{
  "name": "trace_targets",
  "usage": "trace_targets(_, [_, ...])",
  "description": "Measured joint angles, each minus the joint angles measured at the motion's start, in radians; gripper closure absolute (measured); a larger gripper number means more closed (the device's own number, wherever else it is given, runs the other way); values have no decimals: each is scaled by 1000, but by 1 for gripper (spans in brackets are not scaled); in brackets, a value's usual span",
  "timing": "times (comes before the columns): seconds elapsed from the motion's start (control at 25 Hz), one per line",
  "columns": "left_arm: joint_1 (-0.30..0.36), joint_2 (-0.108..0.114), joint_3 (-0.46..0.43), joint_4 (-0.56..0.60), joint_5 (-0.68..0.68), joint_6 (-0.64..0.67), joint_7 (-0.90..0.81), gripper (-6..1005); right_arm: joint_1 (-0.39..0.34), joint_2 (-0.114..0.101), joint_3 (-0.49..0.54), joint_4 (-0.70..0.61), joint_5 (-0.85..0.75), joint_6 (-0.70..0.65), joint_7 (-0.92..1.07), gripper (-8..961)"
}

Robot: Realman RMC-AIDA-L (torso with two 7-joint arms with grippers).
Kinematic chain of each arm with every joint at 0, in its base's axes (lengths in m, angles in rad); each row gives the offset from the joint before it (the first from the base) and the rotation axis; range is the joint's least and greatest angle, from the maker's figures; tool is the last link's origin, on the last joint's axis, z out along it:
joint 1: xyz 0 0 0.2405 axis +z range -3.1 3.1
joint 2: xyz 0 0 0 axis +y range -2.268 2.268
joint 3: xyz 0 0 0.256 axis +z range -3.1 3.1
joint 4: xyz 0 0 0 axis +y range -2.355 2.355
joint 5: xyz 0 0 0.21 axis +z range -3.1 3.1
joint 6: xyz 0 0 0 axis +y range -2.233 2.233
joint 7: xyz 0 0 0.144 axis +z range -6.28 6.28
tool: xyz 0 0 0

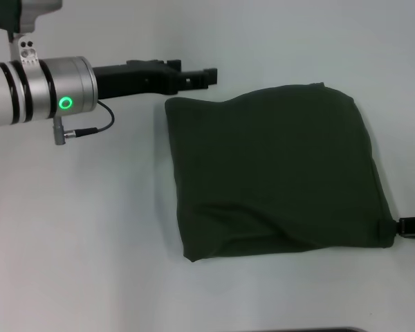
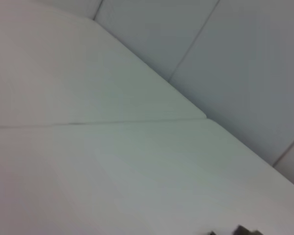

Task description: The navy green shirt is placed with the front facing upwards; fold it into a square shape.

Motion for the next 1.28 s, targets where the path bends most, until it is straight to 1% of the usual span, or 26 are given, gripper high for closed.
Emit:
trace_targets(0.12, [0, 6, 24, -9, 3, 42, 3, 65, 8, 2, 1, 0, 1, -3, -3, 939])
trace_targets(0.28, [8, 15, 24, -20, 4, 83, 5, 65, 20, 4, -4, 0, -1, -7, -4, 938])
trace_targets(0.48, [15, 20, 18, -25, 5, 87, 4, 66, 18, -4, 9, -14, 7, -37, -8, 903])
trace_targets(0.6, [15, 20, 17, -25, 5, 85, 5, 66, 4, -10, 63, -42, 16, -53, -15, 766])
trace_targets(0.68, [13, 20, 17, -25, 5, 85, 5, 66, -1, -18, 113, -64, 17, -79, -20, 674])
trace_targets(0.84, [10, 20, 18, -25, 5, 83, 7, 66, -2, -32, 192, -112, 26, -142, -23, 522])
trace_targets(0.92, [10, 20, 18, -25, 5, 82, 7, 66, 3, -37, 221, -134, 57, -174, -30, 446])
trace_targets(1.0, [9, 19, 19, -25, 5, 81, 7, 66, 12, -39, 232, -138, 119, -199, -49, 394])
trace_targets(1.04, [9, 19, 19, -25, 5, 81, 7, 66, 16, -39, 233, -138, 141, -204, -56, 369])
trace_targets(1.12, [8, 19, 18, -25, 5, 81, 9, 66, 33, -30, 231, -134, 183, -200, -73, 317])
trace_targets(1.28, [8, 18, 16, -25, 0, 64, 14, 66, 86, -4, 220, -122, 192, -131, -85, 324])
